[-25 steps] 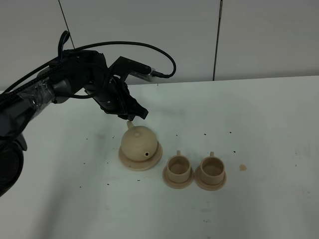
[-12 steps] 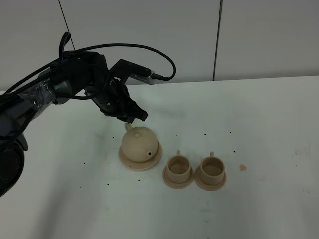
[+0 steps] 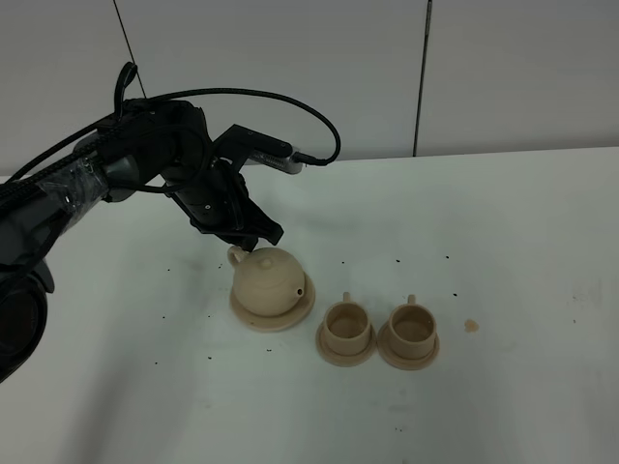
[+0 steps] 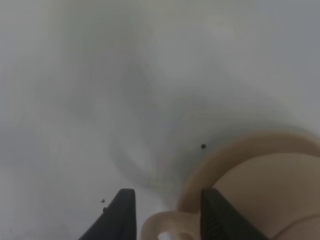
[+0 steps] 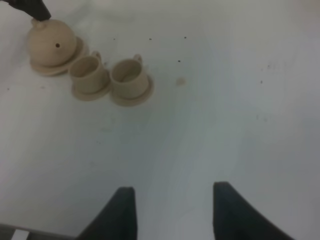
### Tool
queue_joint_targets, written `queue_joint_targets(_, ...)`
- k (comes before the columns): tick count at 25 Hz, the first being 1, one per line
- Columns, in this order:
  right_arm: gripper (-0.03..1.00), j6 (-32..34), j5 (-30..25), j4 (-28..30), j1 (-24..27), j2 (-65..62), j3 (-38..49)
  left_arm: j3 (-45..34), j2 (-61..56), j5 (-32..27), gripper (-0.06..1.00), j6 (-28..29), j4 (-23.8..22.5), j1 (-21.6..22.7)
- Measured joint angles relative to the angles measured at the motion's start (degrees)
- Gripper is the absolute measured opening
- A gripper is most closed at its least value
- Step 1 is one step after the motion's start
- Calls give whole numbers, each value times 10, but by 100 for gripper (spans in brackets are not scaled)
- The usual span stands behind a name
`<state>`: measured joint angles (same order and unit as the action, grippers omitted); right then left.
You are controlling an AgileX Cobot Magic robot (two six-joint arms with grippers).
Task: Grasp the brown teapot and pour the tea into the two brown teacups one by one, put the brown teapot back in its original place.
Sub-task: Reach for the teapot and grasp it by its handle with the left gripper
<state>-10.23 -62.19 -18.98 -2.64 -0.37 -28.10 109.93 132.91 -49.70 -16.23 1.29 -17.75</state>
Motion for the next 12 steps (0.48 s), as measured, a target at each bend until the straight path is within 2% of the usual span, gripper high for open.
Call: queue_joint_targets(12, 35, 0, 0, 0, 0, 0, 0, 0, -5, -14, 38, -12, 5, 1)
